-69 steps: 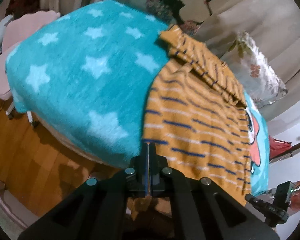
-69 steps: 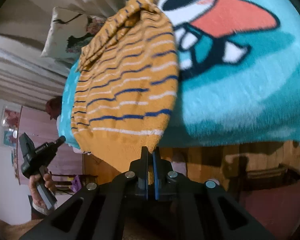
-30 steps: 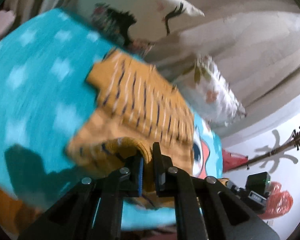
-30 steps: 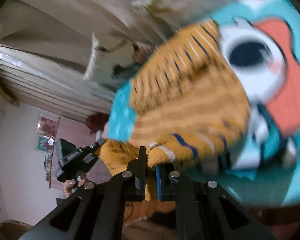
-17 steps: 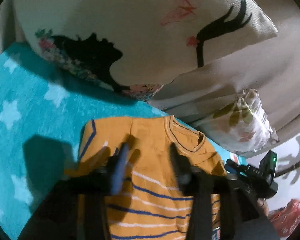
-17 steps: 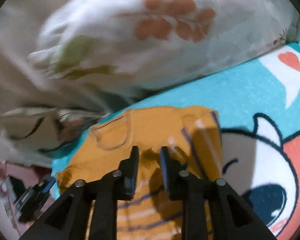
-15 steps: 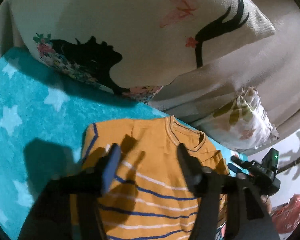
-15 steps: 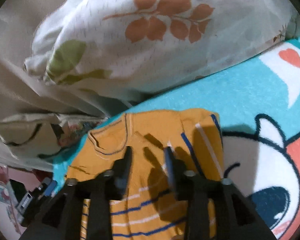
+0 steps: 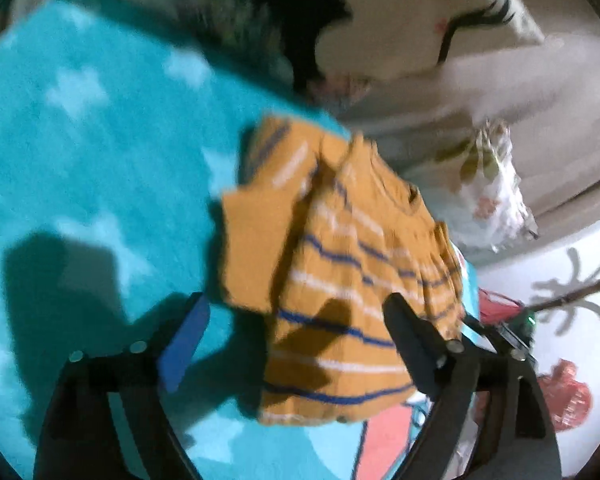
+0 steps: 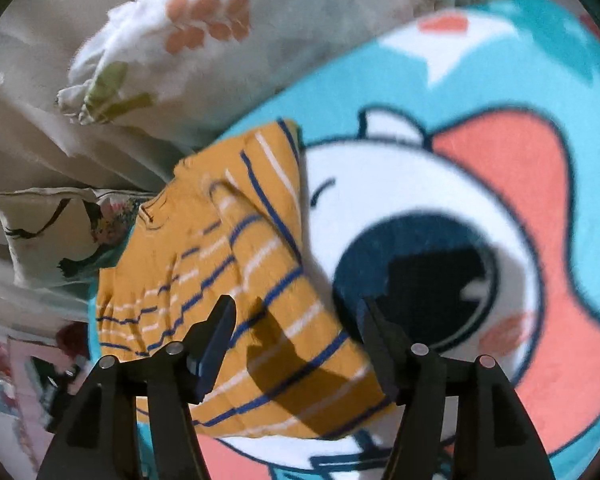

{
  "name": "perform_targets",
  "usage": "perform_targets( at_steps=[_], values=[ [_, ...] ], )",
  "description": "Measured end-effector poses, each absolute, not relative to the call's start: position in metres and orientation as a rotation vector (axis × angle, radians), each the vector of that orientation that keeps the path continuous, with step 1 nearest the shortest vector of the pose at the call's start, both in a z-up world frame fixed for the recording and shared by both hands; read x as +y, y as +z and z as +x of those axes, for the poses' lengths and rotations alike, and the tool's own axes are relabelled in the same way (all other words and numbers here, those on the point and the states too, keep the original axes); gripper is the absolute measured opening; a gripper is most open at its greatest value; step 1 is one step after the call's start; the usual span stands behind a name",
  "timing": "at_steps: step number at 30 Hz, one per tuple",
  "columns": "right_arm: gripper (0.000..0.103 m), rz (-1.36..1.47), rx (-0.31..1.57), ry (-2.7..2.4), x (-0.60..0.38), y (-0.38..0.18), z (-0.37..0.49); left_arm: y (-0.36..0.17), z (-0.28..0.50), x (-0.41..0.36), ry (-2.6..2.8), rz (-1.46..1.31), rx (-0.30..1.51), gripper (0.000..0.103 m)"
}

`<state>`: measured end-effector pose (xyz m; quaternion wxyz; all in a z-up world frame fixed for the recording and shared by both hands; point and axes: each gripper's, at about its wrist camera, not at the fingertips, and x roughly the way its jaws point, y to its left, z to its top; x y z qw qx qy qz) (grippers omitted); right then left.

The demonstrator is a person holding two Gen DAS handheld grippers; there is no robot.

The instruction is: Fold small clothes

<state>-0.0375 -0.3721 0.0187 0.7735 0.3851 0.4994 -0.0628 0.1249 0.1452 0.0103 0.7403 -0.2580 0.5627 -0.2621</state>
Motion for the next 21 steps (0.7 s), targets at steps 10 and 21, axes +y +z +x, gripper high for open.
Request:
perform_targets(
  at_steps=[10,21],
  values=[
    [0.059,0.865,1.051,-0.056,-0.34,-0.01,0.014,-0.008,0.142,0.086,-0.668,-0.505,1.329,0.035],
    [0.029,0.992,1.114,0.189,-0.326,0.027,-0.044,0.028,0.07,0.109,-0.538,-0.42,1.376,0.033]
  ],
)
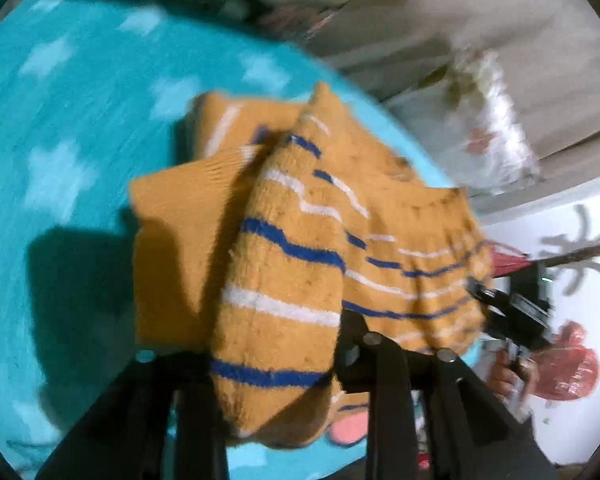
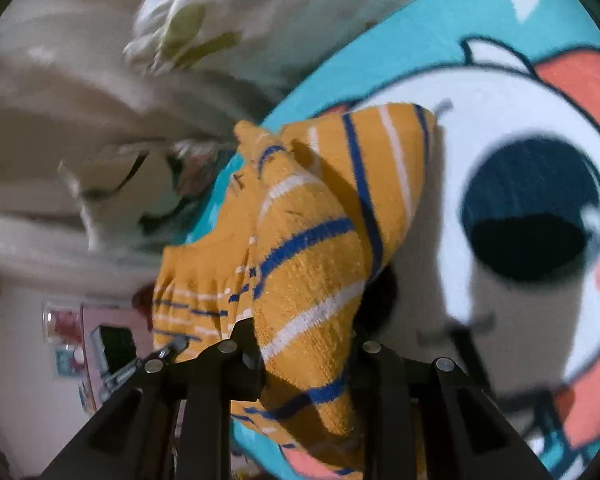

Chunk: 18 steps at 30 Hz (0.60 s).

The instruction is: Fold small clothes

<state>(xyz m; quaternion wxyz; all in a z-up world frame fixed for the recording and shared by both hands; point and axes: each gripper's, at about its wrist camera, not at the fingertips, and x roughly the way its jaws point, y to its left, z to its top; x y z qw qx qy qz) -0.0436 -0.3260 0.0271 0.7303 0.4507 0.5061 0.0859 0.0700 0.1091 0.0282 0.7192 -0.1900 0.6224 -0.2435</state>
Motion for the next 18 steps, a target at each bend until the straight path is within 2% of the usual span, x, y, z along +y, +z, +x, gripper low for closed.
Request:
perform_targets(
  at_steps=[1,3,5,7,8,11,13,15,18],
  values=[
    [0.031,0.945,1.143,0.185,-0.321,0.023,-0.052,0.018,0.064,0.113,-0.474,-0.418,1.391,0.036],
    [0.036,0.824,1.207,0.126,-0.315,0.01,-0.061,0.009,0.053,0.121,-0.395,-0.452,1.391,0.048],
    [0.038,0.757,1.236,0.074,-0.317,0.006,-0.069,0.021,0.036,0.13,-0.343,-0.491,1.349,0.048],
    [0.039,0.756,1.184,0.077,-0.324,0.023,-0.079,0.045,0.015,0.135,-0.304,-0.461,1.269,0.055],
    [0.039,0.725,1.15,0.059,-0.327,0.036,-0.085,0.054,0.006,0.136,-0.277,-0.442,1.233,0.063],
    [0.039,0.616,1.005,0.005,-0.337,0.08,-0.092,0.087,-0.028,0.144,-0.205,-0.405,1.114,0.07],
    [0.04,0.623,0.961,0.073,-0.335,0.094,-0.078,0.112,-0.053,0.148,-0.104,-0.322,1.028,0.081],
    [0.043,0.641,0.982,0.146,-0.323,0.085,-0.055,0.131,-0.072,0.151,-0.042,-0.254,0.953,0.091],
    [0.043,0.626,1.095,0.156,-0.302,0.035,-0.011,0.153,-0.095,0.159,0.008,-0.19,0.906,0.093]
  ],
)
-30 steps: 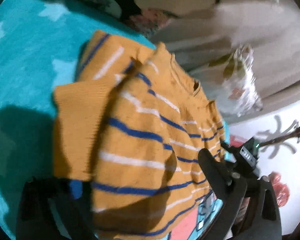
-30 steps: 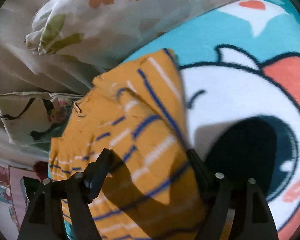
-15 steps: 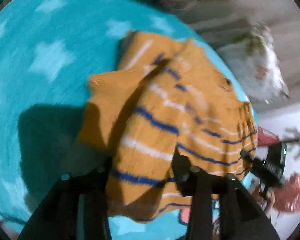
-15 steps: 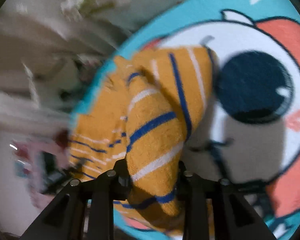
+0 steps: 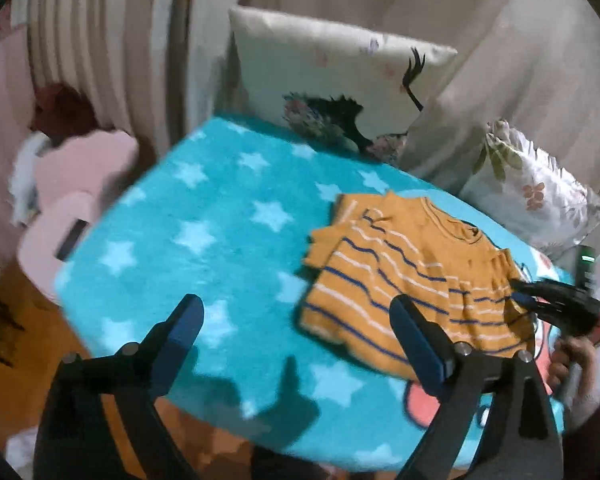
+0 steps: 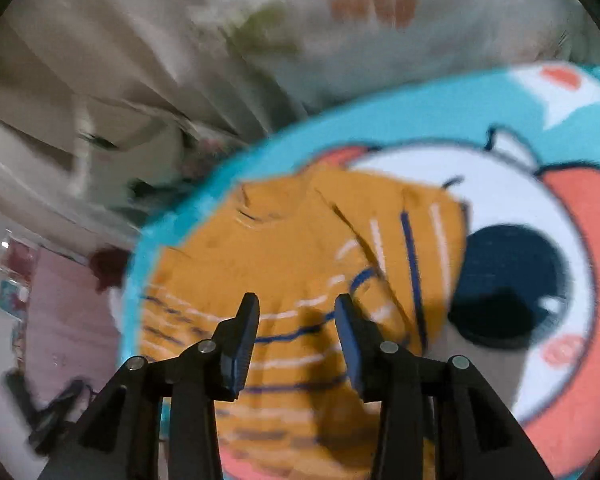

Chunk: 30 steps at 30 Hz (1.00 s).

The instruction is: Fold small clothes

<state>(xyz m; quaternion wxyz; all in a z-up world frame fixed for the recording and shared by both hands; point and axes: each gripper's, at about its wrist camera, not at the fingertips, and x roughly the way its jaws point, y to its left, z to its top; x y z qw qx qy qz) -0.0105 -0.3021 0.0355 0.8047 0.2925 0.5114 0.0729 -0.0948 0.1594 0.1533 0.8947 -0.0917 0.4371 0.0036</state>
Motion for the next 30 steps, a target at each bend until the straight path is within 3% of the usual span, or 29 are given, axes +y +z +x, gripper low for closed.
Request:
perform_targets(
  at_steps=[1,2,3,6,13,23,25,27,30],
  values=[
    [0.043,0.609,1.138,0.125,-0.302,0.018,-0.001,0.16,-0.103,0.165,0.014,-0.191,0.899,0.093],
    [0.035,0.609,1.185,0.109,-0.302,0.0,0.008,0.163,-0.109,0.167,0.015,-0.197,0.895,0.093],
    [0.035,0.633,1.146,0.112,-0.312,0.0,0.007,0.166,-0.114,0.173,0.022,-0.207,0.893,0.093],
    [0.041,0.643,1.159,0.064,-0.309,0.018,0.008,0.167,-0.124,0.189,0.057,-0.251,0.884,0.093],
    [0.041,0.373,1.042,0.235,-0.192,0.086,-0.003,0.151,-0.098,0.223,0.004,-0.315,0.91,0.093],
    [0.042,0.217,1.206,0.292,0.003,0.02,0.074,0.14,-0.064,0.285,-0.053,-0.208,0.914,0.093],
    [0.047,0.219,1.243,0.263,0.018,0.003,0.085,0.134,-0.059,0.299,-0.063,-0.224,0.929,0.093],
    [0.073,0.204,1.224,0.251,0.031,0.001,0.089,0.128,-0.053,0.307,-0.07,-0.228,0.942,0.093],
    [0.074,0.113,1.24,0.242,0.048,0.006,0.087,0.12,-0.044,0.314,-0.08,-0.225,0.958,0.093]
  ],
)
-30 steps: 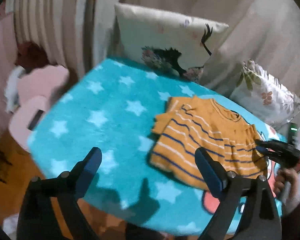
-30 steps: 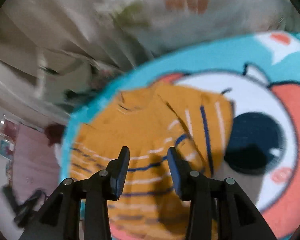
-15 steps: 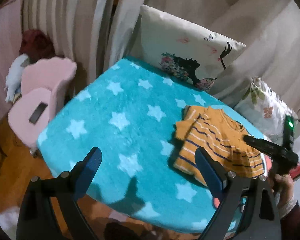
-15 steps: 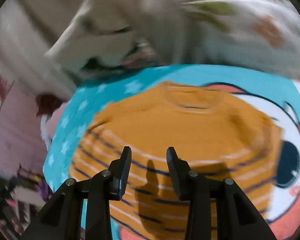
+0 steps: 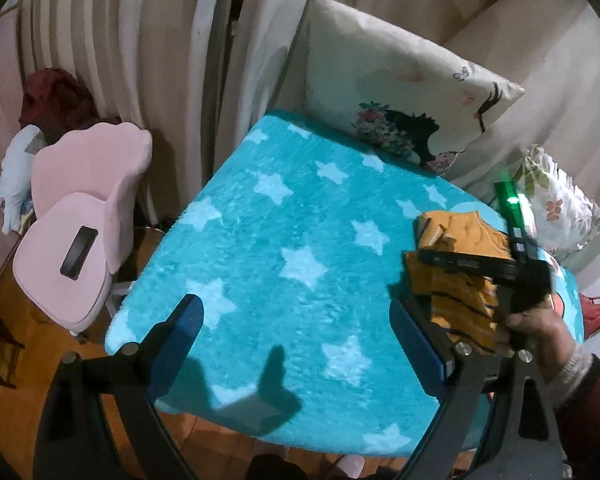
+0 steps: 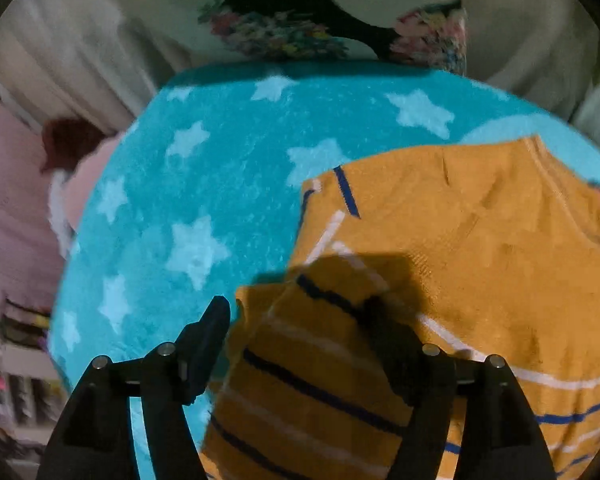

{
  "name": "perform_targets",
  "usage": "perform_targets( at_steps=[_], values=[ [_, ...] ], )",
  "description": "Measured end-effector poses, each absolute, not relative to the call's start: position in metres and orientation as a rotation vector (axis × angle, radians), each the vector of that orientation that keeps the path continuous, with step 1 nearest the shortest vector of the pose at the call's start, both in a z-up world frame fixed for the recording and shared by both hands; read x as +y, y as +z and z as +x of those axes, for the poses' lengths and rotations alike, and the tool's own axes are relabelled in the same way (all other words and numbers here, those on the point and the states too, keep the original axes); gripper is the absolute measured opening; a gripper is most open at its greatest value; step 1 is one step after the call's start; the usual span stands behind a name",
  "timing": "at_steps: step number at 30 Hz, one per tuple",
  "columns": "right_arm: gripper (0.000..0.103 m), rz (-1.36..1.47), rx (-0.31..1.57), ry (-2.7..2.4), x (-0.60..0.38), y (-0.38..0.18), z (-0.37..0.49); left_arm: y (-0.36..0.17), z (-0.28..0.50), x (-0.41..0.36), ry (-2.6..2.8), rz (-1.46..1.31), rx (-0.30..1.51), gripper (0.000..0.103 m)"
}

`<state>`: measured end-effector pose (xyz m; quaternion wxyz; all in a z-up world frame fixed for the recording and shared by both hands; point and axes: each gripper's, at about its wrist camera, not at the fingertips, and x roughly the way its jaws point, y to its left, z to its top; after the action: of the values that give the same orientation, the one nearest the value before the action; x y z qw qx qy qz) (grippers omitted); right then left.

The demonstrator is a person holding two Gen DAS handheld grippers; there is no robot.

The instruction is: Fold small clothes

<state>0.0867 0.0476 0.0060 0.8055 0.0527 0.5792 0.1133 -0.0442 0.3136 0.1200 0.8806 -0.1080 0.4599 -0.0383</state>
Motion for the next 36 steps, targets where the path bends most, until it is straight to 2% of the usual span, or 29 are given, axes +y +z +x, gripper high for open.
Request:
perform_targets(
  at_steps=[5,11,24,29,36],
  values=[
    [0.074,0.197,1.179,0.219,0.034,0.041,0.065,0.113,-0.032,0.309,-0.093,-0.197,0.972,0.093],
    [0.074,0.148,1.161,0.139,0.033,0.064,0.048,0.11,-0.024,0.294,-0.114,-0.142,0.982,0.093],
    [0.074,0.001,1.273,0.089,0.069,0.03,0.052,0.101,-0.033,0.292,-0.11,-0.086,1.02,0.093],
    [0.078,-0.022,1.278,0.07,0.074,0.02,0.052,0.099,-0.034,0.299,-0.101,-0.093,1.034,0.093],
    [0.079,-0.051,1.277,0.046,0.078,0.015,0.05,0.095,-0.032,0.299,-0.092,-0.079,1.053,0.093]
  ],
)
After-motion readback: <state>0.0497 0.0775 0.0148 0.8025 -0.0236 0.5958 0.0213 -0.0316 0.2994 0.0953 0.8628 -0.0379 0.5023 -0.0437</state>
